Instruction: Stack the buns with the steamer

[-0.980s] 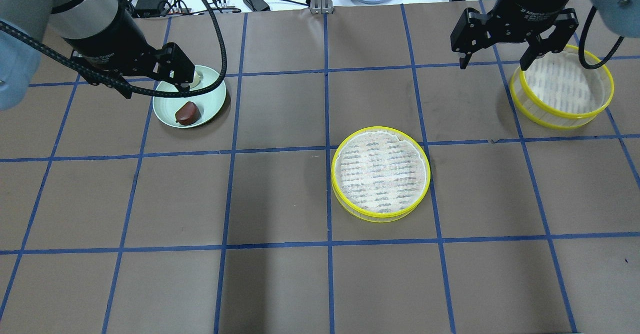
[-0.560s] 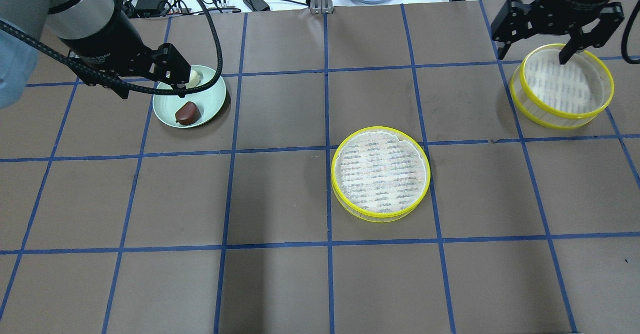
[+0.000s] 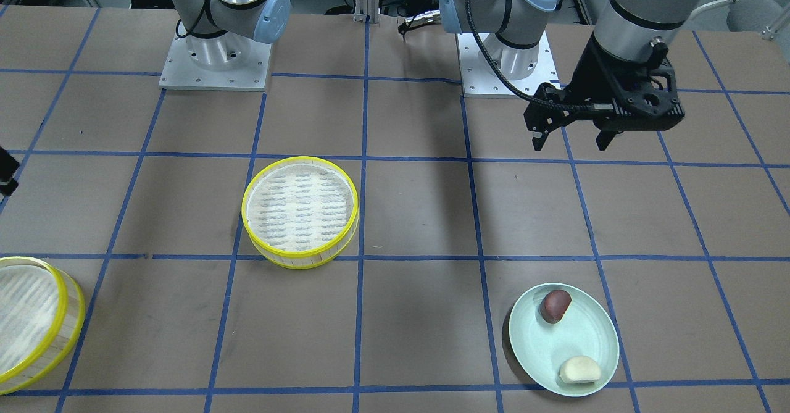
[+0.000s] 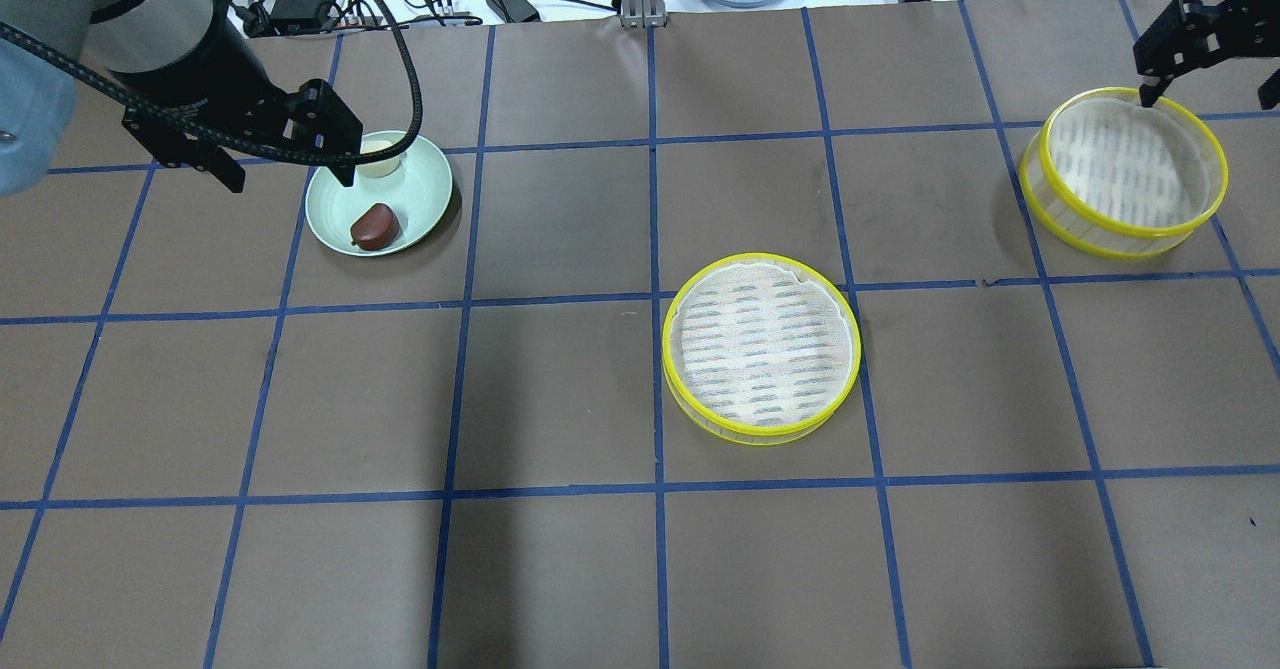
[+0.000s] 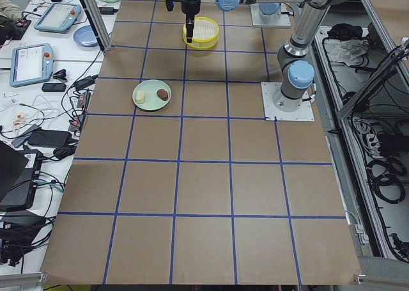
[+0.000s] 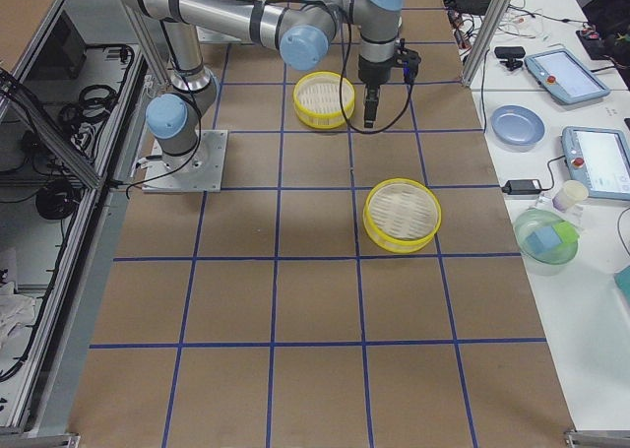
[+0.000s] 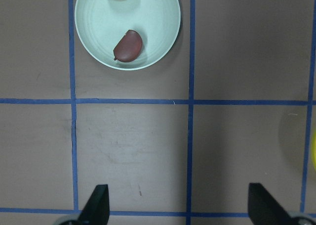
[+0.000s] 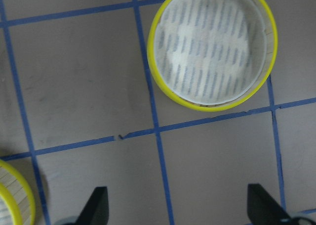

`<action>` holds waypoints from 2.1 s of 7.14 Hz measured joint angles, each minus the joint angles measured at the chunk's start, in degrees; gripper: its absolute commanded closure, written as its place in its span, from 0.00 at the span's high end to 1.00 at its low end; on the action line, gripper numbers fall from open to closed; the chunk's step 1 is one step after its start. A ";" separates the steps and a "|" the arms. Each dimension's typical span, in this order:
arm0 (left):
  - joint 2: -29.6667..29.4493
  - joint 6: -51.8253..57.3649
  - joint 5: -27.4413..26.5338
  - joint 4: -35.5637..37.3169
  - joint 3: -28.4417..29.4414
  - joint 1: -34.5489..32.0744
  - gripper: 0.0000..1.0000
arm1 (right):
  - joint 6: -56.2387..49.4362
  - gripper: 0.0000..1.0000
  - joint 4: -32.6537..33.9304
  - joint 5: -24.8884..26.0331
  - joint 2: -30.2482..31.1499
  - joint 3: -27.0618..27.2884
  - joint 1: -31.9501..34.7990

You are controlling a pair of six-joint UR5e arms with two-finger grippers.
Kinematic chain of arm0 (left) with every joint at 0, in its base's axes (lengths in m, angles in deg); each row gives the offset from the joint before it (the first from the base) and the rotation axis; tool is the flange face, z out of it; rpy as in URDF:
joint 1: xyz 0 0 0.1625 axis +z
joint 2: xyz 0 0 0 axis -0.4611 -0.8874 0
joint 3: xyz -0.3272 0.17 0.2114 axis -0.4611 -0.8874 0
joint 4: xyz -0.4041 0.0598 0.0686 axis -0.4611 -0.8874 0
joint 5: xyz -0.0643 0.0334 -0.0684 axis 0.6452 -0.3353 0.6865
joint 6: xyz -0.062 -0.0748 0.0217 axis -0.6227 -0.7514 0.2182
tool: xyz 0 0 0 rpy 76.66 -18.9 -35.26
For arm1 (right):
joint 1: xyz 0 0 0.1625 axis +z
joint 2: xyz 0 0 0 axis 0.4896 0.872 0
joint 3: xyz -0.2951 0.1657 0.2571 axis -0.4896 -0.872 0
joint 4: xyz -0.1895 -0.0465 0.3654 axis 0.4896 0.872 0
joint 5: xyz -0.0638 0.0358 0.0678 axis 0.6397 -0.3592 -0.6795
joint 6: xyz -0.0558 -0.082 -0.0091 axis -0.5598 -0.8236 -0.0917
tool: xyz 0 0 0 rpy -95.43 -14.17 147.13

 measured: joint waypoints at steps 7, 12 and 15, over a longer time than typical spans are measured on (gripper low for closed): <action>-24.96 6.26 0.59 34.73 0.04 5.53 1.00 | -16.08 1.00 24.40 -0.95 -20.70 0.03 -12.16; -37.24 6.23 1.86 49.61 1.47 5.62 0.85 | -24.99 0.55 29.89 -8.45 -25.92 0.15 -13.25; -39.33 6.49 4.32 50.52 2.28 5.62 0.00 | -26.62 0.00 29.29 -8.15 -26.21 0.54 -13.92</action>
